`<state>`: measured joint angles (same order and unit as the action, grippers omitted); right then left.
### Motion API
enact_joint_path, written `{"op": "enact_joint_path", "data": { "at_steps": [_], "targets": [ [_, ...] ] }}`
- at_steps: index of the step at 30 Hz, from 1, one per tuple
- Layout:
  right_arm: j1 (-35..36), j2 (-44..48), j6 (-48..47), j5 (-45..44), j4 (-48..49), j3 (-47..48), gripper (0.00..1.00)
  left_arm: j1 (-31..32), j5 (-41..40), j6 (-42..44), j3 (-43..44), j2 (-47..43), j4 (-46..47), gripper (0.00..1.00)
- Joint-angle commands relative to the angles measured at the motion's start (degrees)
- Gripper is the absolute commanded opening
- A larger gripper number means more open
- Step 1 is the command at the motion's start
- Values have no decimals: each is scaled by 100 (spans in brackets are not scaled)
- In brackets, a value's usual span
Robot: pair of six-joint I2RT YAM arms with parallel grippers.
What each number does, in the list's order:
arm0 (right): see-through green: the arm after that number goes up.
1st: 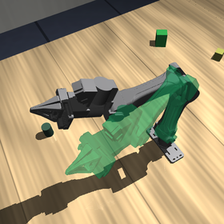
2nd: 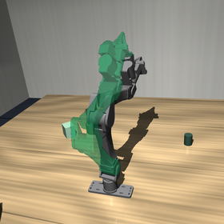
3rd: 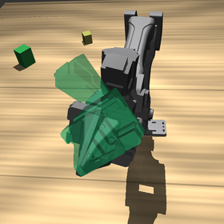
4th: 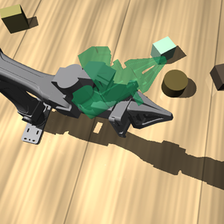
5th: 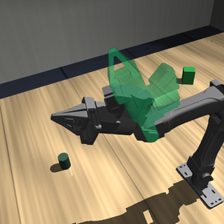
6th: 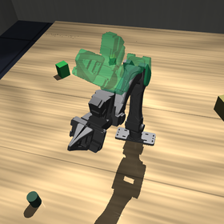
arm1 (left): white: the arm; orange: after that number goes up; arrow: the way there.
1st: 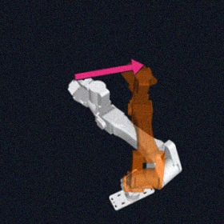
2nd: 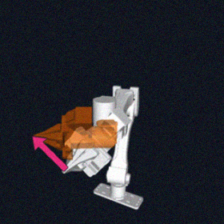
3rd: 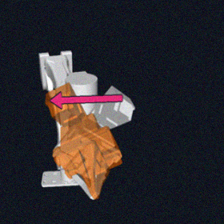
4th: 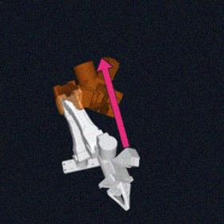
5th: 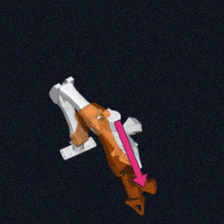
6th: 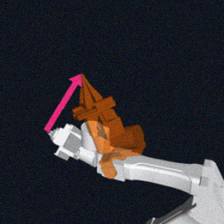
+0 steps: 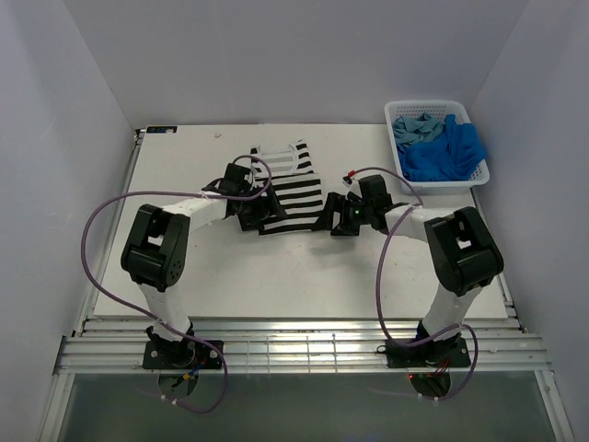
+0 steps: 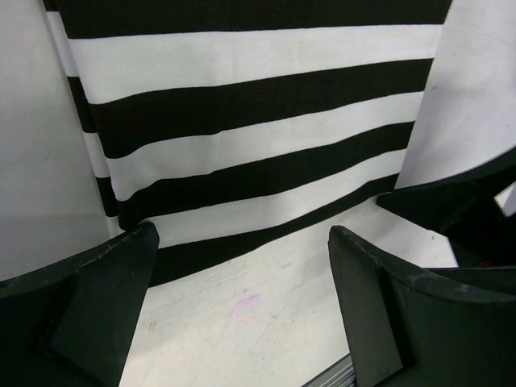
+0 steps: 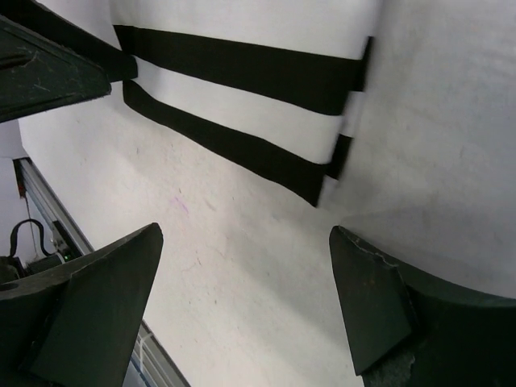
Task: Fold and stack the tank tops
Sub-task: Fold the tank top
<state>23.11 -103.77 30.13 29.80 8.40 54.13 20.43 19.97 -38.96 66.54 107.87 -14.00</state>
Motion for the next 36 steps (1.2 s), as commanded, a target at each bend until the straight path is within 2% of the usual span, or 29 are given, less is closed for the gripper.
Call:
{"op": "enact_joint_path", "data": {
  "at_steps": [1,5,9,18,19,21,22,24,26,27,32,36],
  "targets": [
    [53,663,-244,-150,-269,-218,90,23,-509,99,-299,-591,-762,98],
    [35,972,-341,-387,-506,-281,90,23,-1012,91,-291,-996,-1104,98],
    [35,640,-411,-528,-831,97,90,23,-1310,-24,-361,-1040,-1342,98],
    [140,-160,-315,-300,-832,616,93,-117,-1444,-103,-177,-461,-1395,98],
    [149,-222,-315,-273,-832,677,94,-126,-1417,-112,-159,-330,-1395,97],
    [150,-319,-271,-273,-832,696,100,-127,-1329,-112,-133,-241,-1377,86],
    [158,-337,-236,-282,-832,678,98,-127,-1294,-103,-150,-197,-1343,82],
    [158,-337,-201,-308,-832,643,86,-127,-1215,-121,-290,-197,-1211,72],
    [158,-363,-174,-335,-832,599,79,-127,-1197,-147,-387,-197,-1140,61],
    [158,-372,-174,-335,-832,590,74,-127,-1179,-164,-466,-197,-1070,60],
    [167,-478,-130,-501,-832,581,64,-127,-846,-182,-563,-109,-894,51],
    [167,-574,-104,-660,-832,678,47,-127,-836,-191,-590,-30,-867,31]
  ]
}}
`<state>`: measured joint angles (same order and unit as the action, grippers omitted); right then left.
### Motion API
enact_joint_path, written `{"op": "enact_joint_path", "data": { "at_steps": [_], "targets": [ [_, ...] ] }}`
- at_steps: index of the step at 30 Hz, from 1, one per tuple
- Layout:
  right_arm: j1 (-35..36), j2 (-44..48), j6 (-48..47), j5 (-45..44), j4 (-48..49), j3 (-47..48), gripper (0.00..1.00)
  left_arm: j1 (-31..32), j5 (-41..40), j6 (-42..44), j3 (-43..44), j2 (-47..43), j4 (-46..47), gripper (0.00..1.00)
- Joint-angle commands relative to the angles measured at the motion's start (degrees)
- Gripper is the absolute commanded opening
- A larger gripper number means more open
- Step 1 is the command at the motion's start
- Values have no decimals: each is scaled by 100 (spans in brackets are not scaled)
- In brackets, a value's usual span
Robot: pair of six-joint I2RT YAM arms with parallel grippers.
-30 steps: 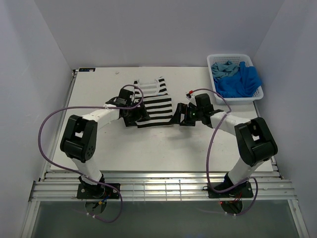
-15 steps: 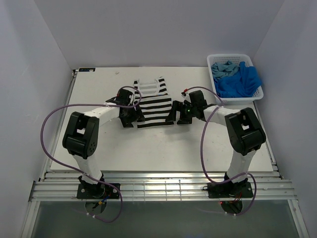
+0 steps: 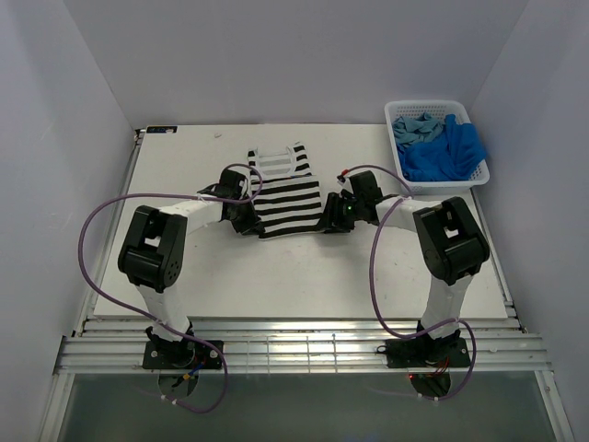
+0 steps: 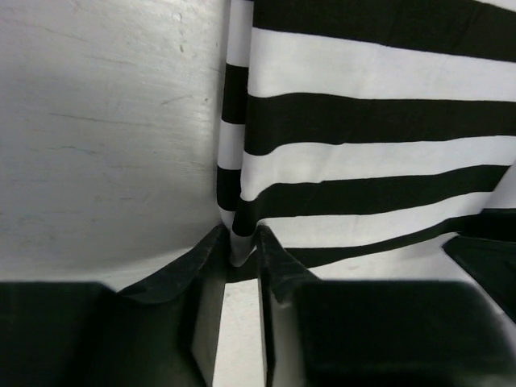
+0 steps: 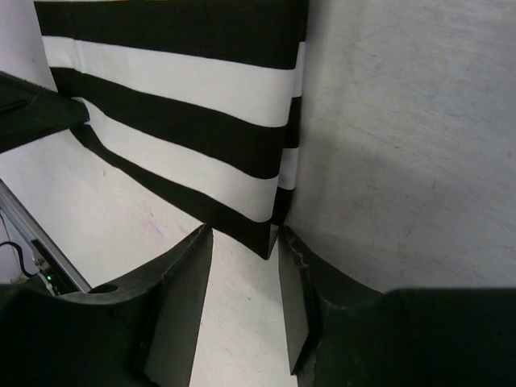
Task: Fold and stack the tank tops
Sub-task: Fold the tank top
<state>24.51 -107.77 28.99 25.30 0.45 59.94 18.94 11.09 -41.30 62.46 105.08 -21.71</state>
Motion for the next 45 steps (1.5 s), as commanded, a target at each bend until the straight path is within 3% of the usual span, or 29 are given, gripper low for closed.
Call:
{"op": "enact_joint_path", "data": {
  "at_steps": [1,4,8,13,21,23,26,31,36,45],
  "targets": [
    [27,-192,27,-210,-36,97,44,22,51,43,-199,250,-87,26],
    [27,-201,36,-385,-36,70,31,22,68,34,-216,241,-87,2],
    [27,-210,-43,-544,-36,114,8,22,156,87,-225,206,-96,0],
    [18,193,-183,-430,-36,-201,8,22,524,131,-365,-170,-122,0],
    [36,2205,-61,-26,-879,-1291,8,233,1341,-97,-883,-1462,-772,0],
    [45,2803,27,202,-1160,-1598,8,320,1711,-141,-893,-1848,-1148,0],
    [71,3550,141,239,-1783,-1792,8,347,1651,-159,-718,-2323,-1877,0],
    [71,4491,124,-16,-2882,-1478,8,347,1799,-116,-227,-2808,-2503,0],
    [71,4686,98,-227,-3376,-872,8,347,2231,-19,372,-2633,-2952,0],
    [-78,3913,-113,-262,-3297,25,8,233,1501,-264,1084,-2247,-3146,0]
  ]
}}
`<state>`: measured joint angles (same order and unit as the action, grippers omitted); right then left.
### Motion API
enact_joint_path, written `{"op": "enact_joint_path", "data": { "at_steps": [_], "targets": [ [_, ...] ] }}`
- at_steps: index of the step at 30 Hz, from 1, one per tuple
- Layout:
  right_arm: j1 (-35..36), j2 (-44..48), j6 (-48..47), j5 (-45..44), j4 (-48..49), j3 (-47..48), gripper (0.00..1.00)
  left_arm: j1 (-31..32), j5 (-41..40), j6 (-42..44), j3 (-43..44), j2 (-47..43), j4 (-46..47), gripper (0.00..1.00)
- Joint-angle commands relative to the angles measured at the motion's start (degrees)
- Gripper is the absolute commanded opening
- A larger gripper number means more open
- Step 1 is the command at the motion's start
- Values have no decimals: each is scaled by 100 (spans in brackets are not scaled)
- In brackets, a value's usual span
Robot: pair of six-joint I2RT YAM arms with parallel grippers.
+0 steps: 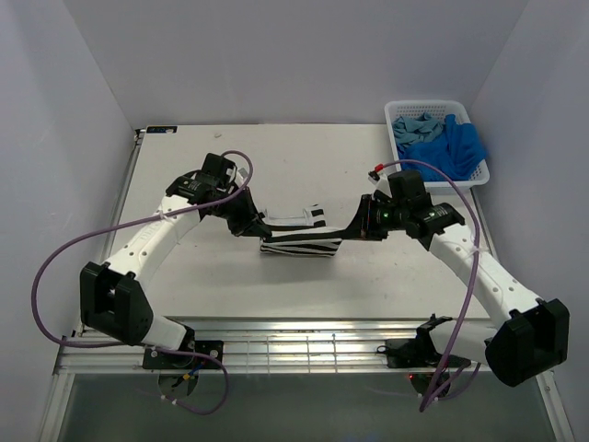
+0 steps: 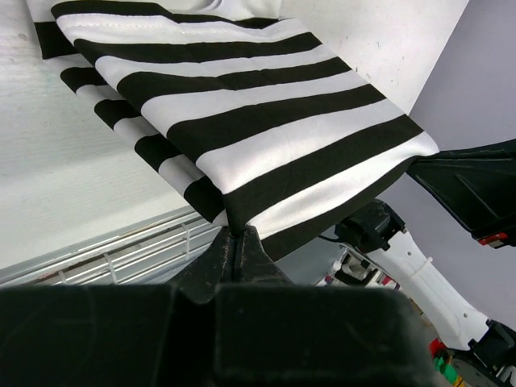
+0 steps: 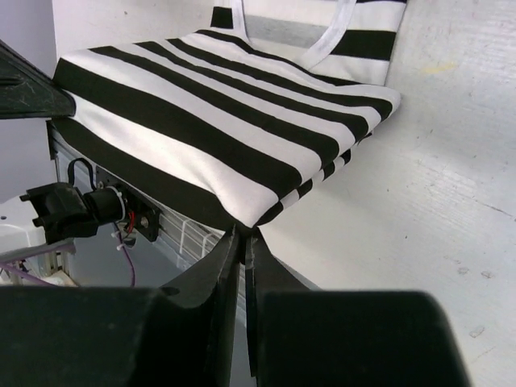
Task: Fold and stack the tank tops
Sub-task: Fold the tank top
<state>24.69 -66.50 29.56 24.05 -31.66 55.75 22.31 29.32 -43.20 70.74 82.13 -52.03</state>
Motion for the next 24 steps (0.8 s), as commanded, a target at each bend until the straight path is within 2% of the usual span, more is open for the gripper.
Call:
{"op": "enact_joint_path", "data": {
  "at_steps": [1,11,16,24],
  "targets": [
    [-122,-414,-187,-138,-60,663,8,-121,-348,-83,273,101,-88,0],
    [-298,-1699,-390,-85,230,1667,8,-507,-770,-408,458,646,631,0],
    [-386,-2516,-469,-76,266,2370,8,-622,-752,-400,739,1392,773,0],
    [-456,-3570,-443,135,292,3073,8,-956,-920,-514,888,1981,1178,0]
  ]
}}
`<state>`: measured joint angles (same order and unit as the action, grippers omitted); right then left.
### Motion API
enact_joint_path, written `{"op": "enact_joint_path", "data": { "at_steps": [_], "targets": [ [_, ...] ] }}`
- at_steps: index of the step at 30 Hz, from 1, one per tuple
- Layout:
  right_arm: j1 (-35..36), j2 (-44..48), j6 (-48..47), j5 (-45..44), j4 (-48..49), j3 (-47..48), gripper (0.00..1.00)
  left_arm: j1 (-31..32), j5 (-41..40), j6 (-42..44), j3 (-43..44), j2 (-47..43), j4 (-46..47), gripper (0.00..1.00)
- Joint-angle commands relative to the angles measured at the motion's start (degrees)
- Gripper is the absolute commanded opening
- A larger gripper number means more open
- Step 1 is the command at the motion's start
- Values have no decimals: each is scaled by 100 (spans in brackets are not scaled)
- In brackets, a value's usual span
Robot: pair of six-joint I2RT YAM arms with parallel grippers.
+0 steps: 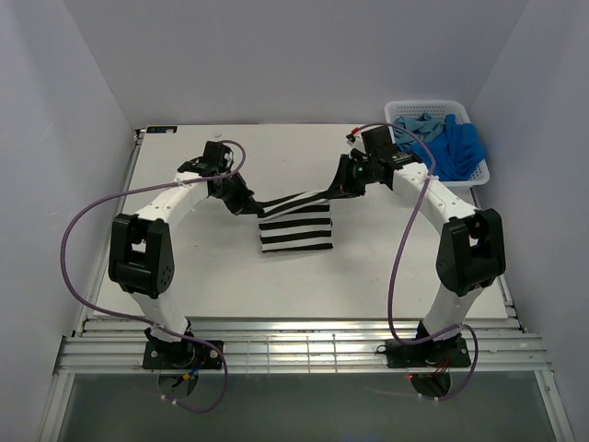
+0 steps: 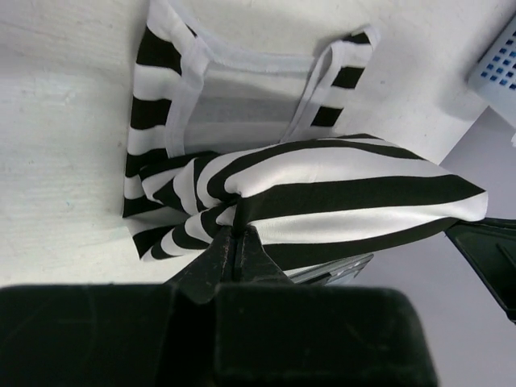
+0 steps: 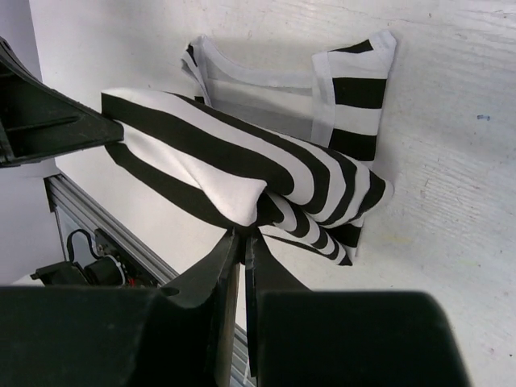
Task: Fold and stack the tank tops
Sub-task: Fold the tank top
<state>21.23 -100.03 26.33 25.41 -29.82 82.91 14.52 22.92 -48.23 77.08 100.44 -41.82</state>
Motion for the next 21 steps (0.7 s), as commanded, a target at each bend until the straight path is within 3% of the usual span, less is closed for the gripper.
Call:
{"op": "enact_joint_path", "data": {
  "at_steps": [1,6,12,15,16,17,18,20,21],
  "targets": [
    [-111,-297,-110,-1,108,444,8,-213,-270,-11,307,255,183,0],
    [-137,-841,-66,-45,179,734,8,-231,-314,-187,413,704,367,1],
    [-155,-1282,4,-124,310,1016,8,-327,-499,-196,668,1055,482,19],
    [-172,-1414,39,-211,389,1086,8,-336,-560,-126,835,1161,517,49],
    [-181,-1440,91,-220,416,1104,8,-336,-578,-73,948,1214,526,73],
    [-207,-1510,118,-212,477,1121,11,-336,-604,-47,1002,1241,526,86],
    [-207,-1537,127,-125,504,1183,21,-336,-613,-38,1046,1249,535,95],
    [-207,-1581,92,34,565,1253,38,-336,-604,50,1160,1250,526,98],
    [-216,-1555,57,165,635,1262,55,-327,-595,68,1186,1232,535,98]
  ]
}}
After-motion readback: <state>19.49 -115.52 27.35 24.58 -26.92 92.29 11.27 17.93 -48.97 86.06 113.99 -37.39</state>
